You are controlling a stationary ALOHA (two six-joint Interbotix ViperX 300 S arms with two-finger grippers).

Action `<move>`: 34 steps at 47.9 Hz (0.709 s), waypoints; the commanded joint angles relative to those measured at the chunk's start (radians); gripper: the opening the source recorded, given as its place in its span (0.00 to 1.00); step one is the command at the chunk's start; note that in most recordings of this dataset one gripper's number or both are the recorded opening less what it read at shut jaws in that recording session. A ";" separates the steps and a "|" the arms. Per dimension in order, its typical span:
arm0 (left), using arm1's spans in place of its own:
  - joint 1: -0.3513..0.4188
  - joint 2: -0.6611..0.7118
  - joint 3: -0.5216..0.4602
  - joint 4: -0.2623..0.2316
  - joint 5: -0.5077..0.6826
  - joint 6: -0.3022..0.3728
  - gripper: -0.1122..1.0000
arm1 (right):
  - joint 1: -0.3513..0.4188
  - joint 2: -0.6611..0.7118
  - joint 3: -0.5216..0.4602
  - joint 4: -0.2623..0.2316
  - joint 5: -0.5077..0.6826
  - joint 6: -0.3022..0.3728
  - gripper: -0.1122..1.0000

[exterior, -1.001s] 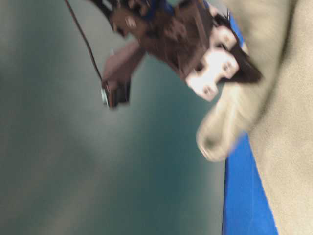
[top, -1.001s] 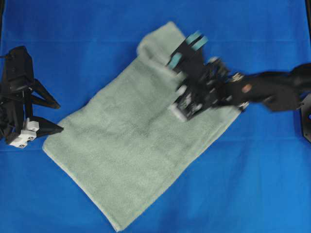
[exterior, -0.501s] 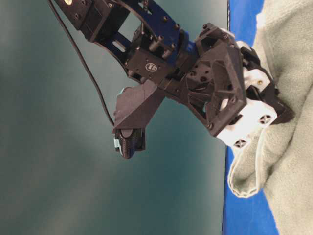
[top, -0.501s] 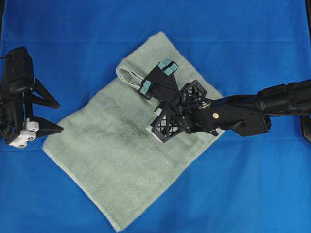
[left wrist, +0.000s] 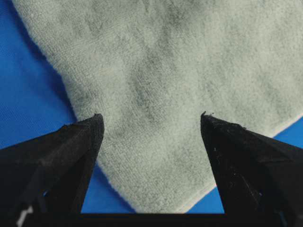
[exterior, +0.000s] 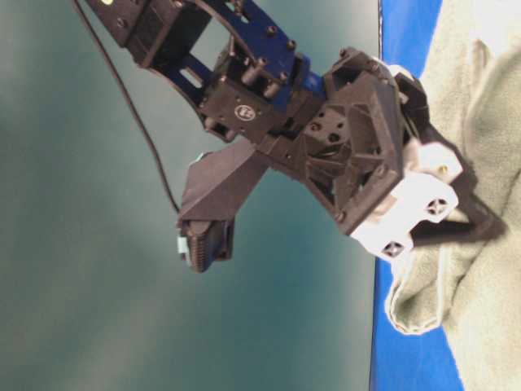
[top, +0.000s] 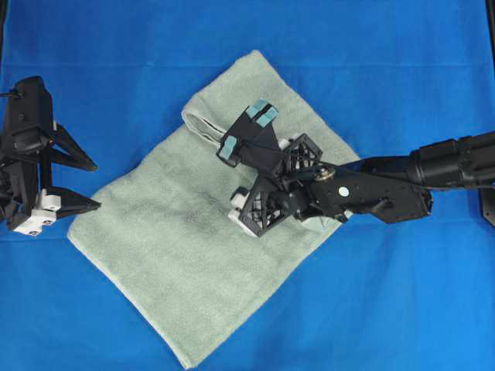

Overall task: Fold a bath towel.
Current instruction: 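Fold the top end of the towel down toward the middle with the right gripper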

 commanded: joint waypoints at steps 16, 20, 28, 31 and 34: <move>-0.017 0.003 -0.028 0.005 -0.014 0.015 0.80 | -0.028 -0.331 0.158 -0.114 0.127 -0.002 0.66; -0.035 0.003 -0.026 0.003 -0.034 0.048 0.80 | -0.066 -0.403 0.244 -0.115 0.112 -0.002 0.66; -0.083 0.011 -0.026 0.003 -0.084 0.143 0.80 | -0.176 -0.557 0.433 -0.115 0.018 -0.002 0.66; -0.097 0.015 -0.026 0.003 -0.095 0.189 0.80 | -0.215 -0.604 0.489 -0.117 -0.023 -0.002 0.66; -0.121 0.018 -0.026 0.003 -0.106 0.250 0.80 | -0.250 -0.643 0.538 -0.117 -0.064 -0.002 0.66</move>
